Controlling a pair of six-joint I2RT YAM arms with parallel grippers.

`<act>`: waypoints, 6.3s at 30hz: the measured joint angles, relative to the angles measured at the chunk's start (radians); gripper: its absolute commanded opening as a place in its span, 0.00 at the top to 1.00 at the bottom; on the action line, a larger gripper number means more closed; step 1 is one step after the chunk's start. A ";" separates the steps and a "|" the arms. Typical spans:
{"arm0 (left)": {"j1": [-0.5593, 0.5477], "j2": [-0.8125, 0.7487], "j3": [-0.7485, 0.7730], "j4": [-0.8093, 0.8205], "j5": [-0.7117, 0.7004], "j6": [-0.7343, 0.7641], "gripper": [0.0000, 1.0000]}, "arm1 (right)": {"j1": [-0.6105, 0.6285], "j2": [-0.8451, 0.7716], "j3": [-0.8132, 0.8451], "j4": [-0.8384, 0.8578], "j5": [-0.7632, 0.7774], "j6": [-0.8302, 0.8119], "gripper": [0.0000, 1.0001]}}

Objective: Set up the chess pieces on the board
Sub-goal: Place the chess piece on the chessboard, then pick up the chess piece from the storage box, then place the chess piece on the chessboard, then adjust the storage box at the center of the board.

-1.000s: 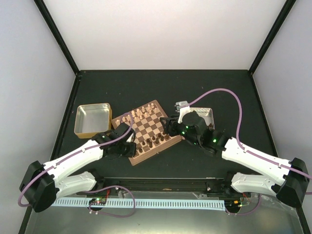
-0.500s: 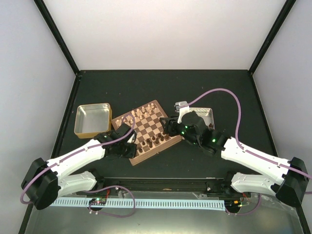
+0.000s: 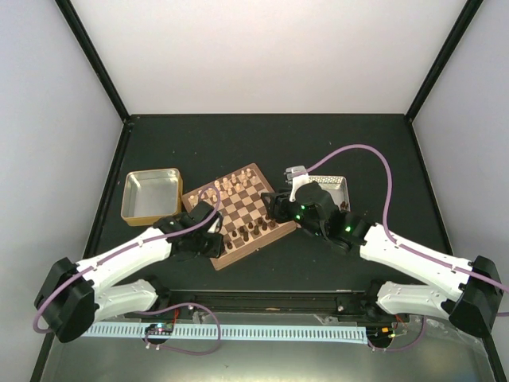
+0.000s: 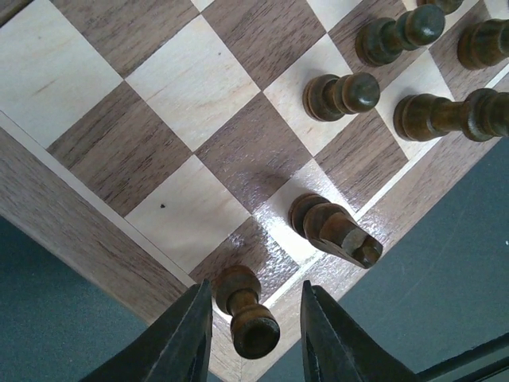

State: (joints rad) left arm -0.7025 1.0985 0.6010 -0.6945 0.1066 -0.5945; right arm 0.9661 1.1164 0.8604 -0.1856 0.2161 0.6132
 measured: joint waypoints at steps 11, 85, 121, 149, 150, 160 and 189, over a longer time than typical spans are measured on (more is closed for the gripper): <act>0.009 -0.118 0.003 -0.005 -0.060 -0.016 0.62 | -0.093 0.000 0.003 -0.164 0.072 0.066 0.40; 0.089 -0.340 -0.004 0.103 -0.129 -0.015 0.57 | -0.584 0.445 0.114 -0.367 0.097 -0.040 0.99; 0.132 -0.696 -0.069 -0.023 -0.403 -0.207 0.54 | 0.193 0.880 0.715 -0.494 -0.077 -0.149 0.98; 0.132 -0.715 -0.078 -0.025 -0.417 -0.206 0.54 | 0.195 0.964 0.772 -0.558 -0.126 -0.180 0.74; 0.132 -0.715 -0.078 -0.025 -0.417 -0.206 0.54 | 0.195 0.964 0.776 -0.562 -0.126 -0.181 0.74; 0.132 -0.724 -0.078 -0.025 -0.418 -0.202 0.51 | 0.174 0.801 0.684 -0.520 -0.075 -0.117 0.63; 0.134 -0.647 -0.086 0.047 -0.292 -0.134 0.48 | -0.528 0.491 0.159 -0.338 0.069 0.146 0.25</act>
State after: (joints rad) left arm -0.5686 0.4515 0.5152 -0.6472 -0.1852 -0.7284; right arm 0.4377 1.6070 1.0195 -0.5232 0.2852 0.7597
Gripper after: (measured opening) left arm 0.516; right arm 0.720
